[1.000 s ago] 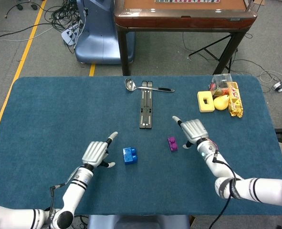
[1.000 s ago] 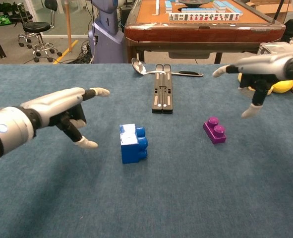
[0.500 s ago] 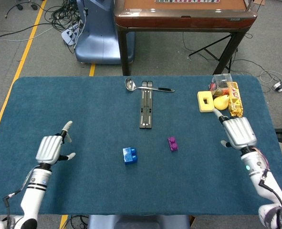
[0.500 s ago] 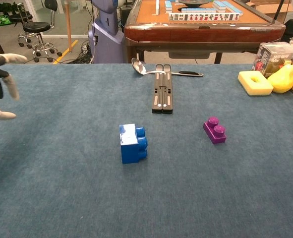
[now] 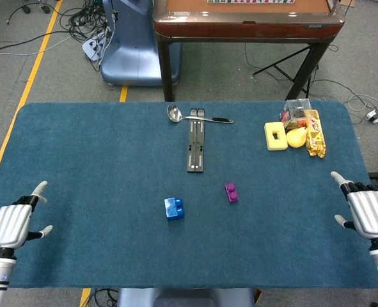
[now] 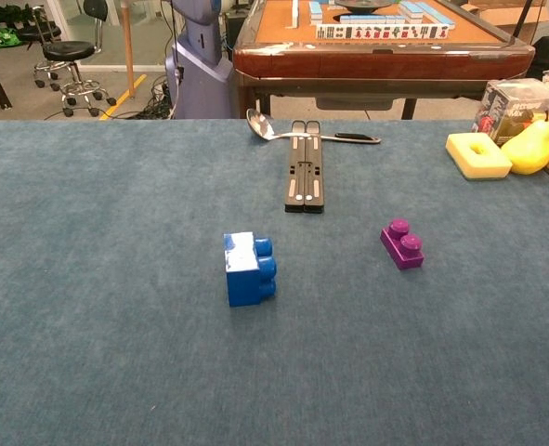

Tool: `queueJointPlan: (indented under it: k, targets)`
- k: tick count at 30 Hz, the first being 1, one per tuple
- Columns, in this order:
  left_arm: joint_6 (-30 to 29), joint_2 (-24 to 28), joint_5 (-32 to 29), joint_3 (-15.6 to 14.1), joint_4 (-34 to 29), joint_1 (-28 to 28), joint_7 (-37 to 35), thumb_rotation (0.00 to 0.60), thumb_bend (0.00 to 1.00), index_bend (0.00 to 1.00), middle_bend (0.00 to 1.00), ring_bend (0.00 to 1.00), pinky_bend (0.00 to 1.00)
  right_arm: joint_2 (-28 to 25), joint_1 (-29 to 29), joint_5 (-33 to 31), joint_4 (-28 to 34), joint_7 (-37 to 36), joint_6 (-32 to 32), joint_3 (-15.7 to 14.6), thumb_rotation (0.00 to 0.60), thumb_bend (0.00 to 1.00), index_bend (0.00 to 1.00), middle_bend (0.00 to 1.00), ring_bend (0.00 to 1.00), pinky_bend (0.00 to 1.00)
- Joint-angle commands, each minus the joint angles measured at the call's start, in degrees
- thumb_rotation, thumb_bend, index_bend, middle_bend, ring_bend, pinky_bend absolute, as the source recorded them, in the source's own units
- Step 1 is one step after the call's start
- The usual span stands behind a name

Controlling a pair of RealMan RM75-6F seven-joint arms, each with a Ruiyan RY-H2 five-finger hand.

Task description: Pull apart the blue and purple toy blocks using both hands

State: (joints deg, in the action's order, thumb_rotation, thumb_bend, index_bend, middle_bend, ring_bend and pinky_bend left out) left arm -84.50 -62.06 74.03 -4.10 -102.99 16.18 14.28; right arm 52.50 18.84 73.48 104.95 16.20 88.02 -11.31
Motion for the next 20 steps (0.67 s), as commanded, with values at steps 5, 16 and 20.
queueJointPlan:
  k: [5, 16, 20]
  targets:
    - [-3.33, 0.22, 2.33, -1.06, 1.35, -4.64, -1.05, 0.6, 0.0, 0.09, 0.35, 0.32, 0.49, 0.63, -6.97, 3.66, -2.13, -3.15, 4.51, 0.13, 0.6, 0.0, 0.19, 0.36, 0.36, 0.44]
    - [-2.76, -1.3, 2.71, 0.02, 4.49, -7.07, -1.61, 0.6, 0.0, 0.11, 0.35, 0.32, 0.49, 0.14, -9.11, 5.33, -1.31, -2.45, 3.33, 3.11, 0.6, 0.0, 0.21, 0.36, 0.36, 0.44]
    - [-2.1, -1.94, 2.93, 0.77, 5.01, -7.25, -0.77, 0.6, 0.0, 0.11, 0.35, 0.32, 0.49, 0.15, -8.16, 5.16, -0.89, -1.94, -0.09, 4.5, 0.6, 0.0, 0.22, 0.36, 0.36, 0.44]
